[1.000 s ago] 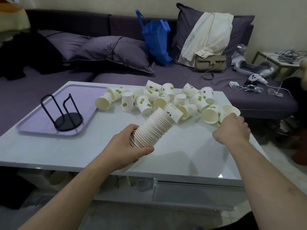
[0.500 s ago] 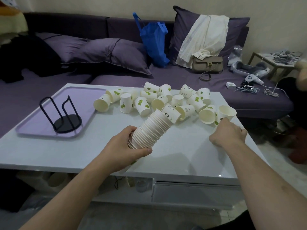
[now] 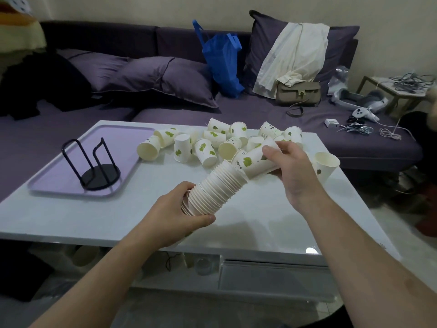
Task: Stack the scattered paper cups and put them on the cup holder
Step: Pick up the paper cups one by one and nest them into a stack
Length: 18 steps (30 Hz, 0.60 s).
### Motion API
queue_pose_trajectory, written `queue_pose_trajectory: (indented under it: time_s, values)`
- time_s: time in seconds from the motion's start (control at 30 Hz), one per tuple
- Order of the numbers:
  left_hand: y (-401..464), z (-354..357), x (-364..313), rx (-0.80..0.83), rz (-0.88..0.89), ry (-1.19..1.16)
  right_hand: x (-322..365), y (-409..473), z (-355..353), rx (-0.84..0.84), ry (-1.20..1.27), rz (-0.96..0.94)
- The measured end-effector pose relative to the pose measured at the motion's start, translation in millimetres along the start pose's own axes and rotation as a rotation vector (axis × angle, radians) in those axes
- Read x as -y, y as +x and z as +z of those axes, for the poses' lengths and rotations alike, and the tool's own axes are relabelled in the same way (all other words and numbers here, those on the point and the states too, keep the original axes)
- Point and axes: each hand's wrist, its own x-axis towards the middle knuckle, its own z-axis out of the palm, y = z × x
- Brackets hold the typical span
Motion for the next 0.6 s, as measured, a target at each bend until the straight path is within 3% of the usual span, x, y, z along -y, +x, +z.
queue_pose_trajectory:
  time_s: [0.1, 0.37, 0.43, 0.5, 0.6]
  values:
    - [1, 1, 1, -0.006, 0.005, 0.006, -2, -4, 11, 0.112, 0.050, 0.022]
    - [3, 2, -1, -0.004, -0.005, -0.014, -24, -15, 38, 0.513, -0.173, 0.045]
    - [3, 0, -1, -0.008, -0.024, -0.033, -24, -11, 37, 0.454, -0.155, 0.022]
    - [4, -2, 1, -0.022, -0.030, -0.054, -20, -4, 36, 0.264, -0.175, 0.006]
    - [6, -3, 6, -0.029, -0.042, -0.069, -26, 11, 30, 0.067, -0.530, -0.069]
